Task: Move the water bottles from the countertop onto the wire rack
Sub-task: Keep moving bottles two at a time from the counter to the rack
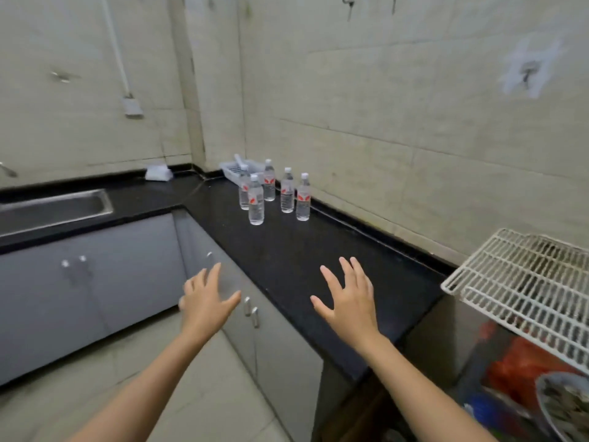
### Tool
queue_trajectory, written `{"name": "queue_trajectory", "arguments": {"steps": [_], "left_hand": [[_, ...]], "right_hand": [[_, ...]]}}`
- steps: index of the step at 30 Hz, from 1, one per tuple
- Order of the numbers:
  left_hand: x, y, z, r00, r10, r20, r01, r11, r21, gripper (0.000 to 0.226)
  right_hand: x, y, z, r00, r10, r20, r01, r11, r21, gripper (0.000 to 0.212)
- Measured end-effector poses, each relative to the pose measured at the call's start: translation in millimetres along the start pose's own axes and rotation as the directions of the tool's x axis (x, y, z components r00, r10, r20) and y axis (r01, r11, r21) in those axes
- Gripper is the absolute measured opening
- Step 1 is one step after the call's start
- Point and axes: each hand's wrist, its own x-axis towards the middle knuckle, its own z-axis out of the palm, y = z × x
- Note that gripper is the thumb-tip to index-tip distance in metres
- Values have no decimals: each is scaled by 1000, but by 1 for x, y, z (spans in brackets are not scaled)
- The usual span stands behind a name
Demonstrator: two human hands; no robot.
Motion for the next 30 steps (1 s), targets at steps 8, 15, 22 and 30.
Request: {"name": "queue_trajectory", "arguments": {"steps": [8, 15, 22, 30], "left_hand": [[5, -144, -41, 991, -134, -9, 134, 985, 105, 68], [30, -192, -36, 975, -223, 26, 219, 971, 95, 68], [115, -233, -38, 978, -208, -12, 207, 961, 185, 65], [218, -251, -34, 953, -277, -127, 294, 945, 145, 61]], "right_hand": [[10, -124, 71, 980, -109, 166, 105, 994, 32, 59], [50, -172, 128, 939, -239, 247, 227, 971, 79, 60], [136, -199, 210, 918, -297, 263, 253, 949, 189, 60], [244, -215, 288, 883, -351, 313, 251, 914, 319, 58]]}}
